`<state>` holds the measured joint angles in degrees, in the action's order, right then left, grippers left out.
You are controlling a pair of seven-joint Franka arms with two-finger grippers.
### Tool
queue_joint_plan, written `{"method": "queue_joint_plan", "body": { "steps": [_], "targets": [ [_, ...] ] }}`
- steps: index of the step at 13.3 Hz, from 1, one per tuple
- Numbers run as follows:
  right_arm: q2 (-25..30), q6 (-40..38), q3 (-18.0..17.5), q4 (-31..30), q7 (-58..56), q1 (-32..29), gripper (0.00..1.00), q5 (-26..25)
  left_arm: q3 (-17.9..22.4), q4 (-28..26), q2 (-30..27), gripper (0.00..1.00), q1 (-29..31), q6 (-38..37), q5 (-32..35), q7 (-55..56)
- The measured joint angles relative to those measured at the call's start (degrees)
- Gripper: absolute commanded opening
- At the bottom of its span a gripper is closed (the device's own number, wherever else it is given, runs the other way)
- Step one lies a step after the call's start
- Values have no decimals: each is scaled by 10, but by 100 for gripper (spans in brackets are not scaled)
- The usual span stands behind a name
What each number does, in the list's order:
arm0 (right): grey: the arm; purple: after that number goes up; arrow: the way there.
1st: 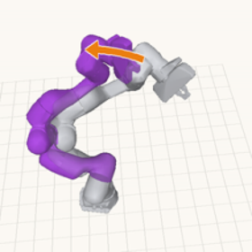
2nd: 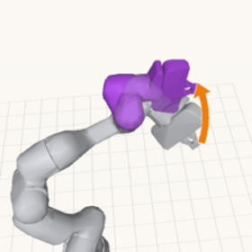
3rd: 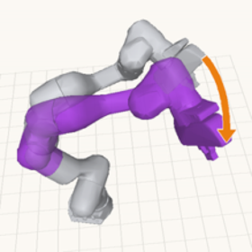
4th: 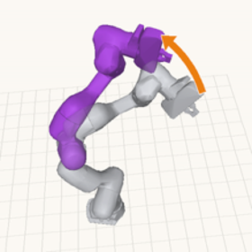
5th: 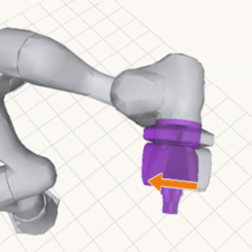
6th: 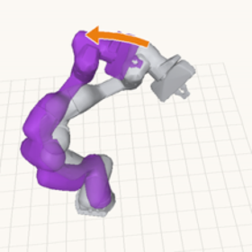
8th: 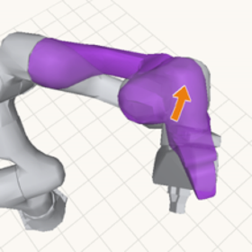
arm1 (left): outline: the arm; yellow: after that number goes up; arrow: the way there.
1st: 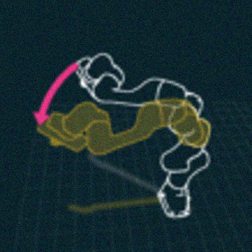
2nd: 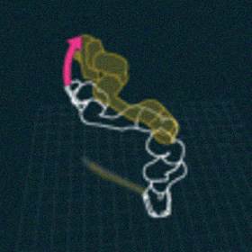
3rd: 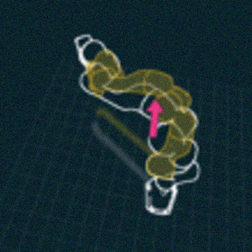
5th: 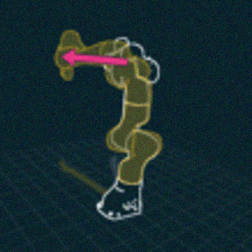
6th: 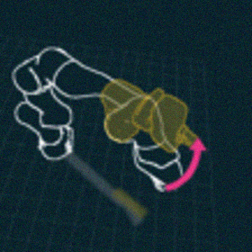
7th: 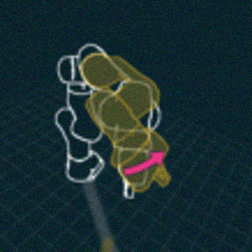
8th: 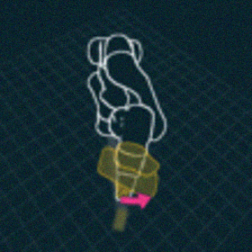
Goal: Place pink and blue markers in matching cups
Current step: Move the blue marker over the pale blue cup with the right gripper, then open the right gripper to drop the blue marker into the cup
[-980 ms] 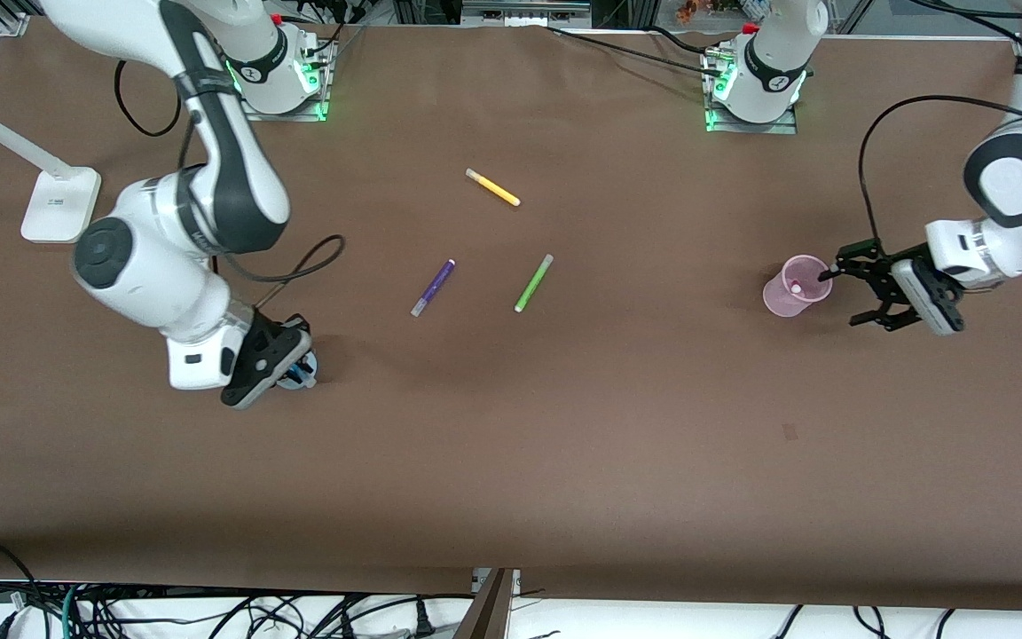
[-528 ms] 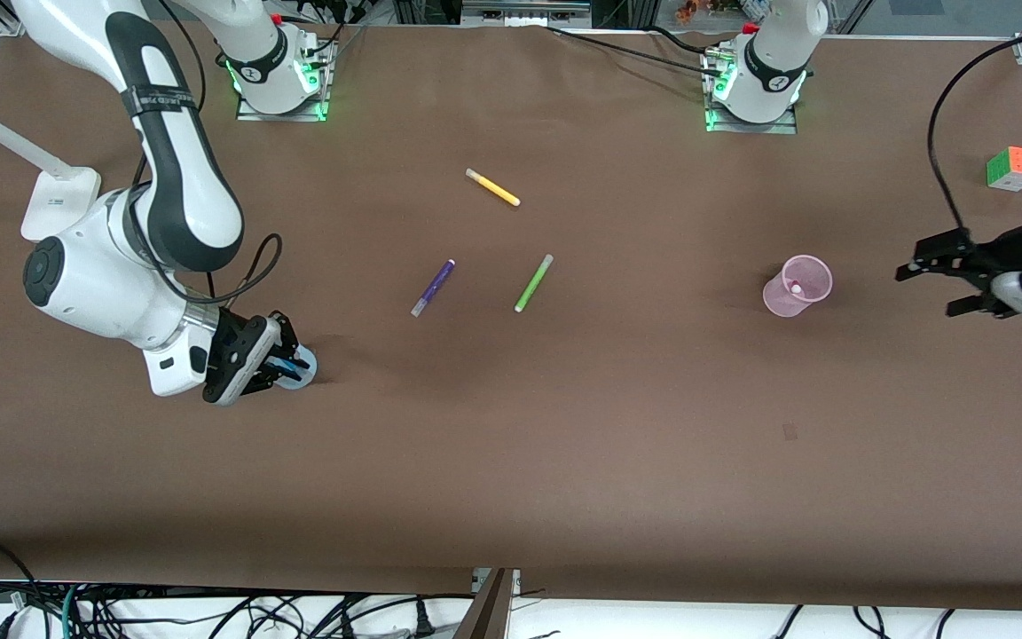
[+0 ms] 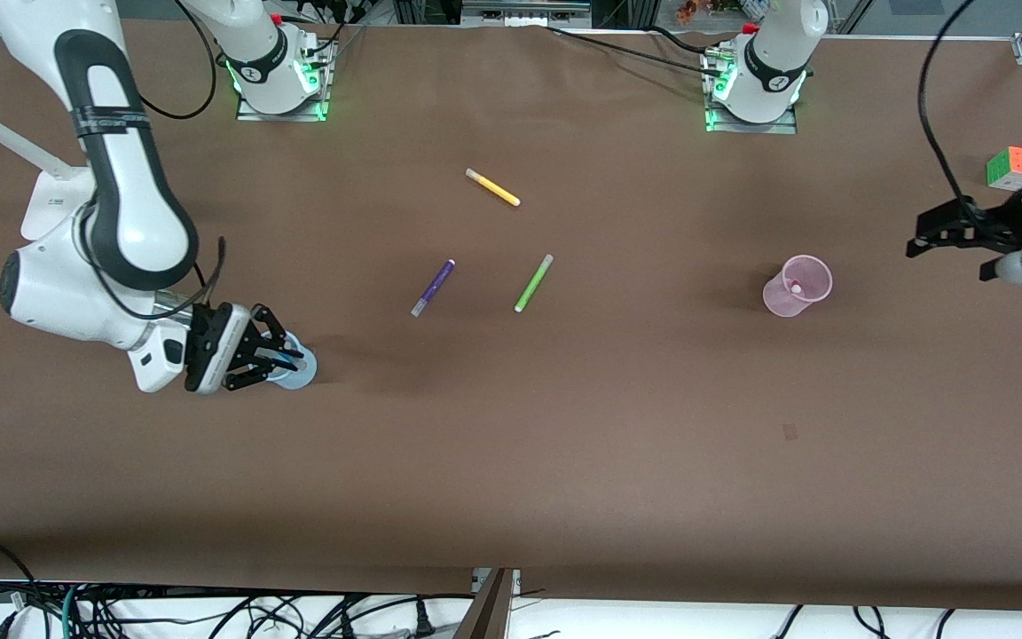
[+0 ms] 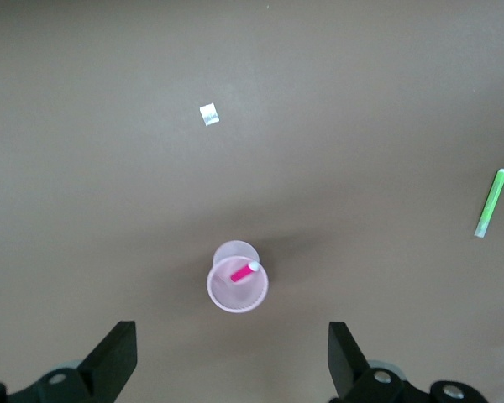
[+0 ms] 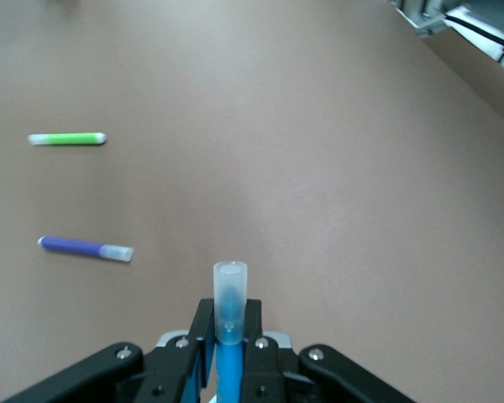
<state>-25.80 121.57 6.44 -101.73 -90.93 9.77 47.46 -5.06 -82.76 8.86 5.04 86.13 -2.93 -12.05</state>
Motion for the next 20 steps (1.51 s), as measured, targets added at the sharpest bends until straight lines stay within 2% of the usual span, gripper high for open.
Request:
{"method": "queue_joint_plan", "body": {
  "steps": [5, 9, 10, 11, 12, 14, 16, 18, 20],
  "targets": [
    [-5, -29, 0, -24, -138, -29, 0, 61, -4, 3, 4, 100, -14, -66, 2, 71],
    [-16, -51, 0, -26, -173, -36, 0, 69, -4, 3, 2, 100, -24, -70, 2, 94],
    [-17, -56, 0, -26, -179, -40, 9, 69, -4, 2, -3, 100, -30, -67, 2, 98],
    [-17, -61, 0, -26, -183, -45, 51, 70, -4, -3, -10, 100, -34, -56, 2, 103],
    [-17, -65, 0, -26, -184, -49, 100, 71, -4, -23, -25, 100, -35, -32, 2, 105],
    [-17, -72, 0, -26, -166, -51, 100, 73, -2, -88, -66, 100, -35, 23, 2, 106],
    [-15, -73, 0, -23, -100, -51, 100, 73, 2, -127, -90, 100, -34, 56, 2, 106],
    [-8, -73, 0, -11, 2, -50, 100, 58, 8, -131, -88, 100, -31, 63, 2, 106],
    [1, -74, -3, 13, 146, -44, 100, -6, 8, -128, -83, 100, -28, 63, 2, 106]
  ]
}}
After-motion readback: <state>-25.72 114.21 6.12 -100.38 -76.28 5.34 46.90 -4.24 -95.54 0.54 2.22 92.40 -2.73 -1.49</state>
